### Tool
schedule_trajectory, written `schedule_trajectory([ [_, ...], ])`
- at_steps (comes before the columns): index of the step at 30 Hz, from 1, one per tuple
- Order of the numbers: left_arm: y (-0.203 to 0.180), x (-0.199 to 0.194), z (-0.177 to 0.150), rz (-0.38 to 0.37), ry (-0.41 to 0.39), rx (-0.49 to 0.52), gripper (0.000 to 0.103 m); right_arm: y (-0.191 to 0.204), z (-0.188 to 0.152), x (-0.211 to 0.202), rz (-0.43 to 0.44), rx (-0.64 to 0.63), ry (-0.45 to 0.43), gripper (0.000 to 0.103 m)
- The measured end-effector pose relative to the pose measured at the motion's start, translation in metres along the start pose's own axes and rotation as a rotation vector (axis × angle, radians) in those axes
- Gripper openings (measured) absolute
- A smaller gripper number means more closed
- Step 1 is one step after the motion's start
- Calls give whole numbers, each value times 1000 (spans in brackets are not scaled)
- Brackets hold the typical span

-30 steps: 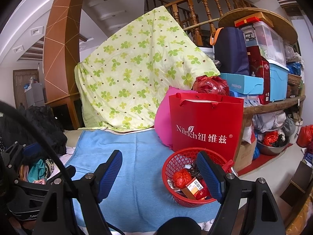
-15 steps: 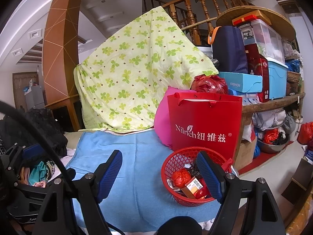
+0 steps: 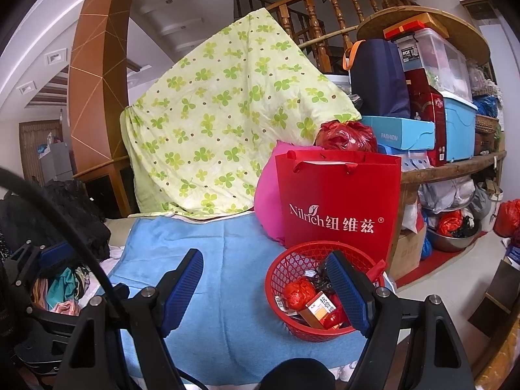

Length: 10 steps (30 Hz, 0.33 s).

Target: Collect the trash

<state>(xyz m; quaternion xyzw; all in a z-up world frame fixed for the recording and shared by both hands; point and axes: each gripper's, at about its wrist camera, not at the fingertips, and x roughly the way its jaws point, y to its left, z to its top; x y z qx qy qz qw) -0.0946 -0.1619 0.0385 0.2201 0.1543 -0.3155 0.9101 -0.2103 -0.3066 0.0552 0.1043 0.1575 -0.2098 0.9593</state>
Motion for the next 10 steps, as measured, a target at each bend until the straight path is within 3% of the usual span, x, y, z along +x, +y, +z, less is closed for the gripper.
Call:
schedule_trajectory([
  [7, -2, 7, 1, -54, -26, -19, 95, -12, -3, 10, -14, 23, 14, 82],
  [10, 7, 31, -3, -78, 16, -65, 95, -17, -5, 20, -23, 35, 27, 82],
])
